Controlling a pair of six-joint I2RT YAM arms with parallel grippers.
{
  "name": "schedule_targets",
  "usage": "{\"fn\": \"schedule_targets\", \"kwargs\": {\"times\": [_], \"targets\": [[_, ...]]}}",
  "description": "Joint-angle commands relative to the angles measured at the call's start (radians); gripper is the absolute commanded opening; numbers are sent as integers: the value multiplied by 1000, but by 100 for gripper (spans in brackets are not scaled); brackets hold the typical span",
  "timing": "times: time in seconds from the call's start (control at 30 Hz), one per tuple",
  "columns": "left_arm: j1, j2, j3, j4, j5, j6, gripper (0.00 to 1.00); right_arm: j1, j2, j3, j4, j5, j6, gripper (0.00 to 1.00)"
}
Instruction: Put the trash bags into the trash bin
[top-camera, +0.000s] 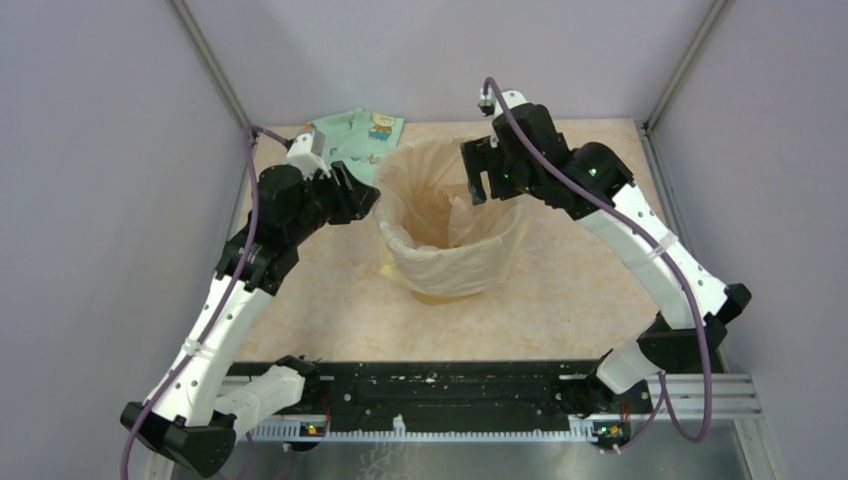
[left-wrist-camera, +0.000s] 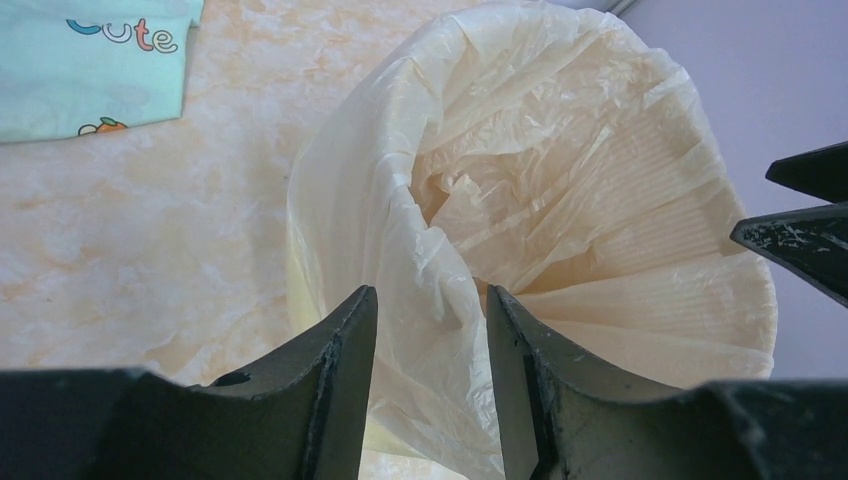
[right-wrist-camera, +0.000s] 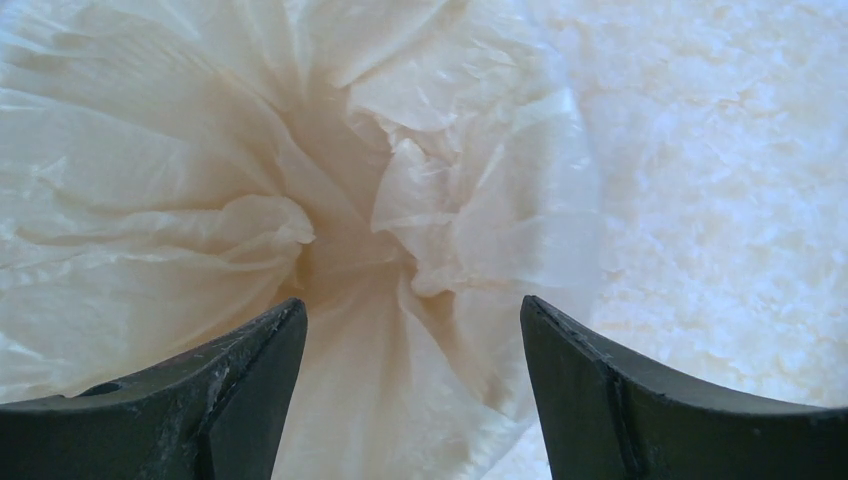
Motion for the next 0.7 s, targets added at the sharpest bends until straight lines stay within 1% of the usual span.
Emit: {"fn": "schedule_targets", "kwargs": {"times": [0.0,0.1,0.17,0.3,0.37,0.67], "targets": [[-3,5,41,40,6,0,51,-80,-62,-73,21,13,6,78],[-4,7,46,37,4,6,52,-127,-88,-139,71,-41,-10,78],[-3,15,54,36,6,8,52,-134,-84,-161,80,-52,-13,77],[-3,28,60,37,18,8,52,-138,-64,-202,113,-66,-6,70],[-4,36,59,40,28,7,52,-141,-51,-216,130,-71,3,63],[-4,61,70,58,47,9,53,-143,18,-191,100,28,55,17]]}}
